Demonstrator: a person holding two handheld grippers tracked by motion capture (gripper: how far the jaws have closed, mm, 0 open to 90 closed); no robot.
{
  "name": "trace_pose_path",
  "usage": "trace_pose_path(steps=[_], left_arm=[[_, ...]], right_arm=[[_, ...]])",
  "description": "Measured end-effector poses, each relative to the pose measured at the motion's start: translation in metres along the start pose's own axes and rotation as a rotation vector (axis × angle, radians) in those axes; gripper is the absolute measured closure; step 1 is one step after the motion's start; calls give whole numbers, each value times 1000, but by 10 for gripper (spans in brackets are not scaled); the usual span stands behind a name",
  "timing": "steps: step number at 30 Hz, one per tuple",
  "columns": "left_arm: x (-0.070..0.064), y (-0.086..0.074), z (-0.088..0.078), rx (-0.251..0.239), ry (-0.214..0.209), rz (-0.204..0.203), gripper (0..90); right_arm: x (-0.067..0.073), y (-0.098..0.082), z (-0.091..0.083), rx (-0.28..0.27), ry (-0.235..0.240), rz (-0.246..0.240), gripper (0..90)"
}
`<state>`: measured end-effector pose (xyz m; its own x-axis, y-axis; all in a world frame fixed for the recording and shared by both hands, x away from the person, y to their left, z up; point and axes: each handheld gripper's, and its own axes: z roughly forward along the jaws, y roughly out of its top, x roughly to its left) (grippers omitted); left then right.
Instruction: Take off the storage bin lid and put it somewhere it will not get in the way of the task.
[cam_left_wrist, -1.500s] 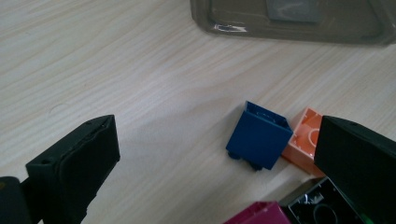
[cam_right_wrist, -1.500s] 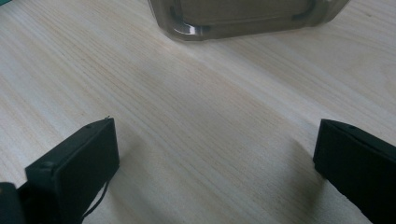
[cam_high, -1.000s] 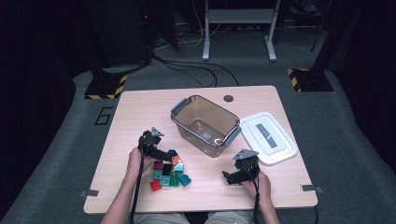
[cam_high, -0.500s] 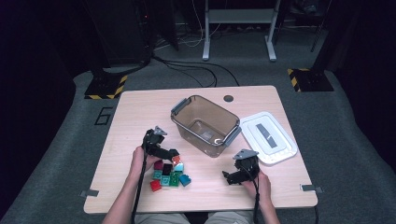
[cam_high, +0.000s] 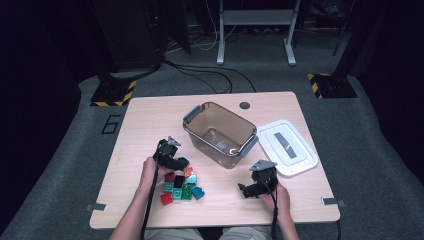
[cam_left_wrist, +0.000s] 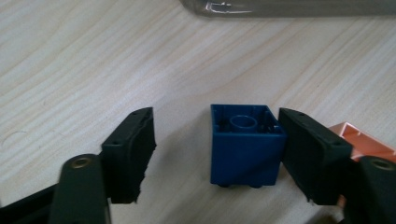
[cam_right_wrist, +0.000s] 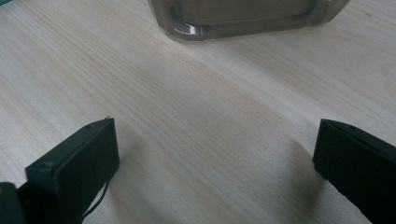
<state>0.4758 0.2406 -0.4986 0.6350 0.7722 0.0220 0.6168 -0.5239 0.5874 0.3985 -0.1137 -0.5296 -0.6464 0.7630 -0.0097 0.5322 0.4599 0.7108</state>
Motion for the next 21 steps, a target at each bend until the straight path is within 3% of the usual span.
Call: trace_pose_path(steps=[4, 8, 9, 12, 15, 21], left_arm=[[3, -5, 0, 8, -27, -15, 378], [4, -6, -1, 10, -18, -12, 481], [4, -7, -1, 7, -12, -19, 563], [5, -8, -2, 5, -16, -26, 578], [7, -10, -4, 2, 7, -15, 583], [12, -11, -15, -26, -4, -22, 585]], right_arm=[[0, 0, 0, 0, 0, 0, 0], [0, 0, 0, 0, 1, 0, 0], [0, 0, 0, 0, 1, 1, 0], [0, 0, 0, 0, 1, 1, 0], [0, 0, 0, 0, 1, 1, 0], [0, 0, 0, 0, 1, 1, 0]])
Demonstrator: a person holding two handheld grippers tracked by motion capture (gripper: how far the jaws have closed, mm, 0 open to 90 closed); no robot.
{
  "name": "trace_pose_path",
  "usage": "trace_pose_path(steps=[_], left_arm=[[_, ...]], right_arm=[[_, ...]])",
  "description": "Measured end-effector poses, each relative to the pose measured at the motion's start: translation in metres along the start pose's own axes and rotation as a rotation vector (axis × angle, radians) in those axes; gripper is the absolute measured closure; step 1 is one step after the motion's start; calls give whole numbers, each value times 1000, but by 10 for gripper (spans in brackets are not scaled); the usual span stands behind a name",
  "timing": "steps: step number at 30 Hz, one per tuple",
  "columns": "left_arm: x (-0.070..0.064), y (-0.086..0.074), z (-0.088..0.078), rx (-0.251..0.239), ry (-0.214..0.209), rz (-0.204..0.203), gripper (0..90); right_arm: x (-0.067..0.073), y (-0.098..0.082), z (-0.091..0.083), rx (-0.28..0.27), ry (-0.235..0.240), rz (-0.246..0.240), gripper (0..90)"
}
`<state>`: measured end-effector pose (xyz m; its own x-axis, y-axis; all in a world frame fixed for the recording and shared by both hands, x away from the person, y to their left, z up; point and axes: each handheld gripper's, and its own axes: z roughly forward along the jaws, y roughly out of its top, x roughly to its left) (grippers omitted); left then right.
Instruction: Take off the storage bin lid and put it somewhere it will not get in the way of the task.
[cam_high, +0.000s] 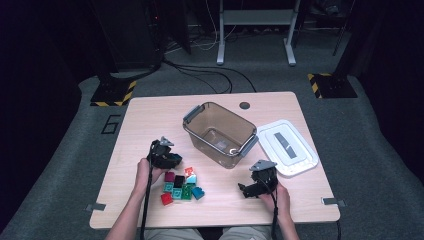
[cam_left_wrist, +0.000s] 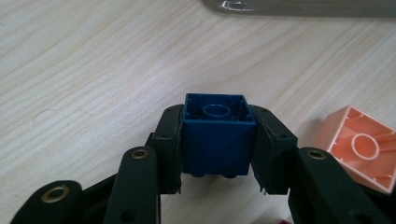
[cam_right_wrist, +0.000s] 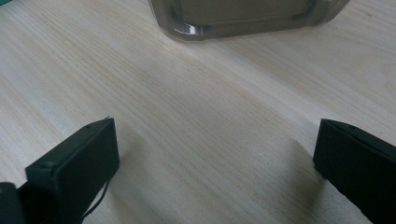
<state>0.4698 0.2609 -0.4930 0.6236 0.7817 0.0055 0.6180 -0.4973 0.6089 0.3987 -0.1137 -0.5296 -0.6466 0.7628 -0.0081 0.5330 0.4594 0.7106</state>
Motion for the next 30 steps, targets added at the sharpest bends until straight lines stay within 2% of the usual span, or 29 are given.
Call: trace_pose_path(steps=[4, 17, 30], left_arm=[[1, 1, -6, -9, -8, -5, 585], [5, 4, -22, -16, -19, -2, 585], [6, 18, -48, -49, 3, 10, 585]], right_arm=[[-1, 0, 0, 2, 13, 1, 0], [-2, 2, 2, 1, 10, -6, 0], [-2, 2, 2, 0, 10, -6, 0]])
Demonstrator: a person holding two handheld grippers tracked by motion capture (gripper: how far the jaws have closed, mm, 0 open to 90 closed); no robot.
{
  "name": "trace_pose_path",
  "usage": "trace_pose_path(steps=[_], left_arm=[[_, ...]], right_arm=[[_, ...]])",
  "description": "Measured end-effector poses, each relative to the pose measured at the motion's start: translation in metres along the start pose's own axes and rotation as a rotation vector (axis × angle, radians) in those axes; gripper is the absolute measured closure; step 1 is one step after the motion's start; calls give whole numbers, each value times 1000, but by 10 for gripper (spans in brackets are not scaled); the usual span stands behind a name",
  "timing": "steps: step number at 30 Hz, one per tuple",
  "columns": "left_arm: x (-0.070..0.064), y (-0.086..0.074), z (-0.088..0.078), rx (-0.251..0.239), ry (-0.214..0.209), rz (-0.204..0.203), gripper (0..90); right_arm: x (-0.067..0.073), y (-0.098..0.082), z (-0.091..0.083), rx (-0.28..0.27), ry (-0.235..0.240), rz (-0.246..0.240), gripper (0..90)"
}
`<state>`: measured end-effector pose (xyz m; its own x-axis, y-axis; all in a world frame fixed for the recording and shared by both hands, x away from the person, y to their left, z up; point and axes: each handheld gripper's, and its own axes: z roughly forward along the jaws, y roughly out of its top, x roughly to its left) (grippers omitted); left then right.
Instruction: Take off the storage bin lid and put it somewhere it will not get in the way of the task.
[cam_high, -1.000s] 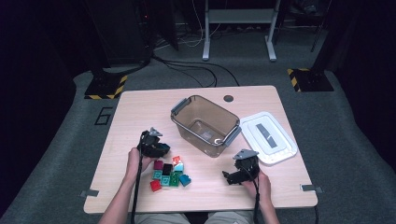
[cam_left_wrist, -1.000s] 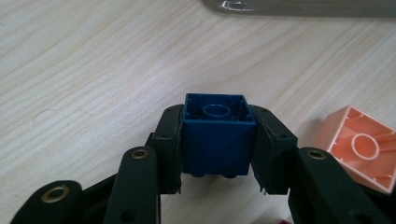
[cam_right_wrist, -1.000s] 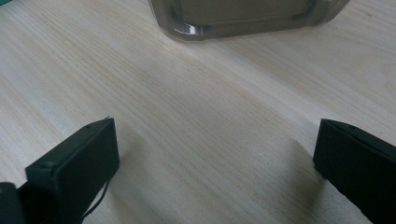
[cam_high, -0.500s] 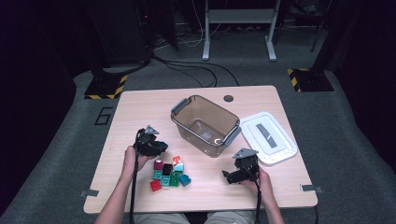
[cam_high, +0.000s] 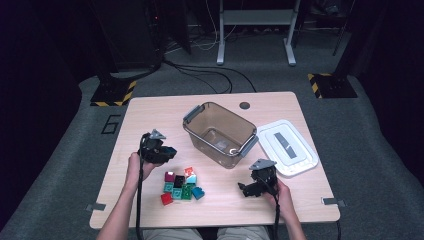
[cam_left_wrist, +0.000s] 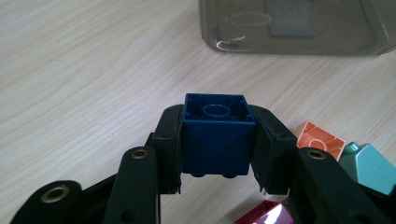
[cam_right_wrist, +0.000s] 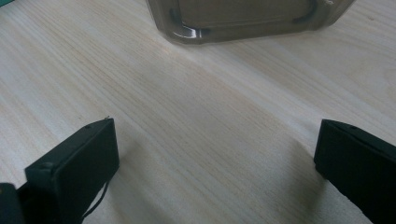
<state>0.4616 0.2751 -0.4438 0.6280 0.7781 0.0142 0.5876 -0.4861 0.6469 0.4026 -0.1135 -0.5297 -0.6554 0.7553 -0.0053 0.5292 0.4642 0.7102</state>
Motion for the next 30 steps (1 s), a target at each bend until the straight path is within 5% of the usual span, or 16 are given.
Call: trace_pose_path(steps=[30], left_arm=[[-2, 36, -24, -3, -6, 29, 585]], right_arm=[[-1, 0, 0, 1, 10, -5, 0]])
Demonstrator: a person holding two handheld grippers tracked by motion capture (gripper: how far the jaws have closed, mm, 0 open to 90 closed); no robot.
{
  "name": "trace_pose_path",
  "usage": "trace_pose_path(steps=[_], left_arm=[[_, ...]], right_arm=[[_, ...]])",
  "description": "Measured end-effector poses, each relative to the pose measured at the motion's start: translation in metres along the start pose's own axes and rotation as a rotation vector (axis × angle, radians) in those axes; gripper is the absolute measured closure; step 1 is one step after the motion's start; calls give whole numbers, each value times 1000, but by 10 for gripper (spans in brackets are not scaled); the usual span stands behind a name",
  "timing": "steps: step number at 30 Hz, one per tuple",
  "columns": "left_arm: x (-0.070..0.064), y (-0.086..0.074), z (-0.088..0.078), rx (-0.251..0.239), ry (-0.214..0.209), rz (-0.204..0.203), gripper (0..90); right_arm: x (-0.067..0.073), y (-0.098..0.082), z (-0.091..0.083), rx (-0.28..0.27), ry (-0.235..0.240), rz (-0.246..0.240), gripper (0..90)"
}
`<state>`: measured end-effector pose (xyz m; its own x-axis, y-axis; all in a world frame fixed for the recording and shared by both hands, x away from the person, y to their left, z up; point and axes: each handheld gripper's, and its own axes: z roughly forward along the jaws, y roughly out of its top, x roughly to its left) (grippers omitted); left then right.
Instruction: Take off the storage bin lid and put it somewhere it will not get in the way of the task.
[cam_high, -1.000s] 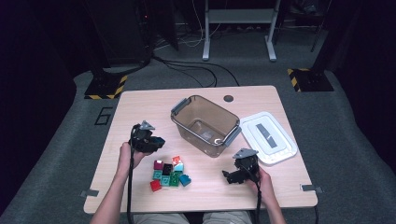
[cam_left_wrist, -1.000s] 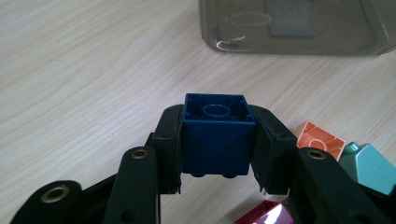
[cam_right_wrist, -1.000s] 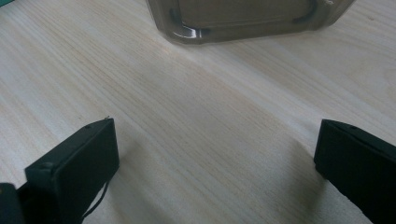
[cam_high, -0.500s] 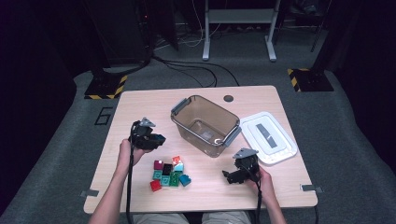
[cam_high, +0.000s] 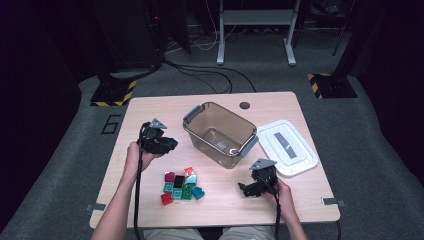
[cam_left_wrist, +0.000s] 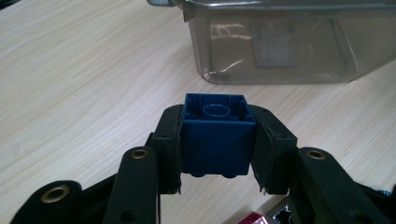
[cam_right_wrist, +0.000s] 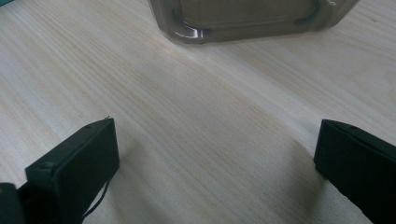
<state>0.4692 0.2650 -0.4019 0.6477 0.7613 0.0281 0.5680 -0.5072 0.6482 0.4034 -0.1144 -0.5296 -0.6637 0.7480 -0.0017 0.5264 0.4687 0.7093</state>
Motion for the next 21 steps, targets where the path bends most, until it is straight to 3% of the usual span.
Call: trace_pose_path(steps=[21], left_arm=[[-4, 43, -20, -10, 24, 42, 586]], right_arm=[[0, 0, 0, 0, 1, 0, 0]])
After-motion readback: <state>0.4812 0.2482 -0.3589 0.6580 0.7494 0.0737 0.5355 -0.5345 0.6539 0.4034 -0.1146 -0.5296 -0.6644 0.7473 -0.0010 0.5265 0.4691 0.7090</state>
